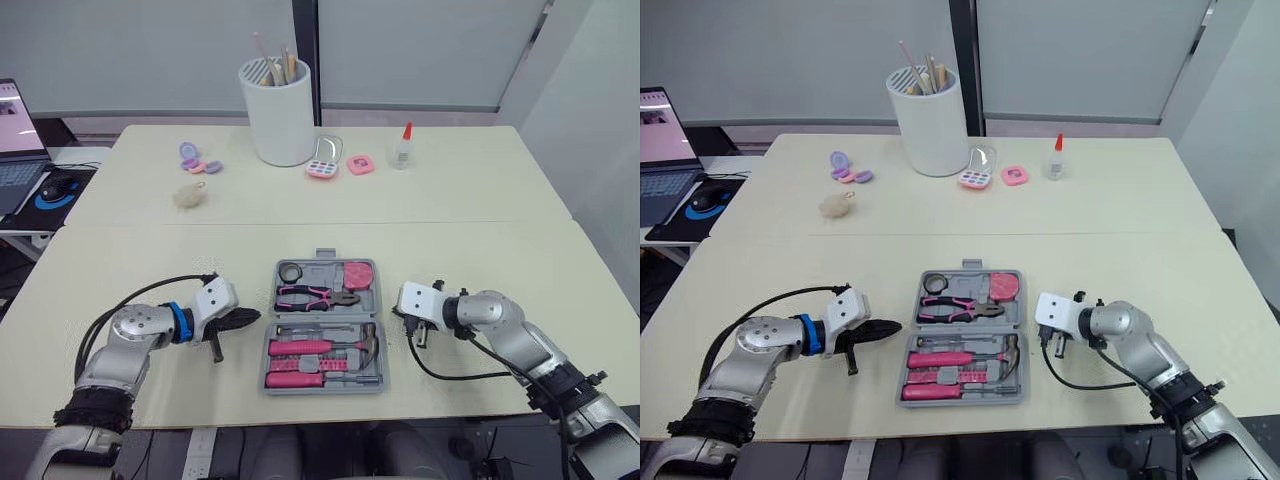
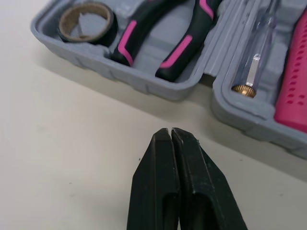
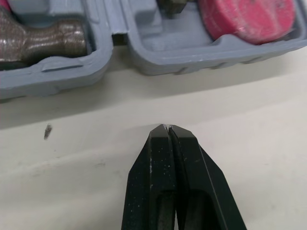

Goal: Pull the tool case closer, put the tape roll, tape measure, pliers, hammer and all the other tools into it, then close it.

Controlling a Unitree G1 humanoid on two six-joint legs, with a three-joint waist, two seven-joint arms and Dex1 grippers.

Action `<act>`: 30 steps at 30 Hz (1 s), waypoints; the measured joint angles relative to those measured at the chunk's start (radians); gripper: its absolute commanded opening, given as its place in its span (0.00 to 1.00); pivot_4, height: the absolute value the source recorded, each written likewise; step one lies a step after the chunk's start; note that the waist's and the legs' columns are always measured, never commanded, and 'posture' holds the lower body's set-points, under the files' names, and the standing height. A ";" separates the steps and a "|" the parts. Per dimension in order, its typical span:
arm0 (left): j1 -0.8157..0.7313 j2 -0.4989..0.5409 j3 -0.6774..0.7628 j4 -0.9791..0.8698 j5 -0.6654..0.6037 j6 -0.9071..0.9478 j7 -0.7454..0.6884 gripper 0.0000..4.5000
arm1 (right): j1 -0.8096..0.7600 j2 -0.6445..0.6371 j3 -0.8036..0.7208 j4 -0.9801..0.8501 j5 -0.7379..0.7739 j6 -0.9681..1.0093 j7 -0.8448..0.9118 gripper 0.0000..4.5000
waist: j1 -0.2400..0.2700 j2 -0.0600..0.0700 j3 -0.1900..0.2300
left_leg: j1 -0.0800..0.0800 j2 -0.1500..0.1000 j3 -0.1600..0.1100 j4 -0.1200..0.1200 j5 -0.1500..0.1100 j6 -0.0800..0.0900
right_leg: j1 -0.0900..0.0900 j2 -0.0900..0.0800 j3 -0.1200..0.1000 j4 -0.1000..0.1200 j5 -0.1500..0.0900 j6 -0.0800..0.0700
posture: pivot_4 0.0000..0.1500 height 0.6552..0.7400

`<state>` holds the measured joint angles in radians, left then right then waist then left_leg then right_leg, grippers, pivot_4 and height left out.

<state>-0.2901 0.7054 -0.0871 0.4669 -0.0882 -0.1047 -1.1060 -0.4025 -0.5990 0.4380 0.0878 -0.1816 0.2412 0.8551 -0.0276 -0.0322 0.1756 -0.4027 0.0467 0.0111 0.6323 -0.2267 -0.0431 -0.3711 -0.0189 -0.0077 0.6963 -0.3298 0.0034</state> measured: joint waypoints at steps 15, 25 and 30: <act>-0.091 -0.082 -0.030 0.127 0.036 -0.078 -0.001 0.01 | -0.006 0.080 0.020 0.000 -0.012 0.013 0.038 0.00 | 0.001 0.000 0.000 | 0.000 0.000 -0.001 0.003 0.000 0.000 | 0.001 0.000 0.000 0.002 0.000 0.000 | 1.00 0.97; -0.008 -0.083 -0.031 -0.033 0.018 0.042 -0.023 0.01 | 0.004 0.084 0.017 -0.033 -0.023 0.054 0.049 0.00 | 0.001 0.000 0.000 | 0.000 0.000 -0.001 0.003 0.000 0.000 | 0.001 0.000 0.000 0.002 0.000 0.000 | 1.00 0.97; 0.030 -0.077 -0.029 -0.104 0.017 0.092 -0.023 0.01 | 0.027 0.081 0.013 -0.068 -0.024 0.076 0.051 0.00 | 0.001 0.000 0.000 | 0.000 0.000 -0.001 0.003 0.000 0.000 | 0.001 0.000 0.000 0.002 0.000 0.000 | 1.00 0.97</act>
<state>-0.2600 0.6288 -0.1159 0.3629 -0.0714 -0.0130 -1.1291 -0.3754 -0.5177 0.4512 0.0198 -0.2058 0.3171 0.9065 -0.0266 -0.0323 0.1752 -0.4027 0.0468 0.0098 0.6358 -0.2267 -0.0432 -0.3696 -0.0192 -0.0073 0.6978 -0.3298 0.0034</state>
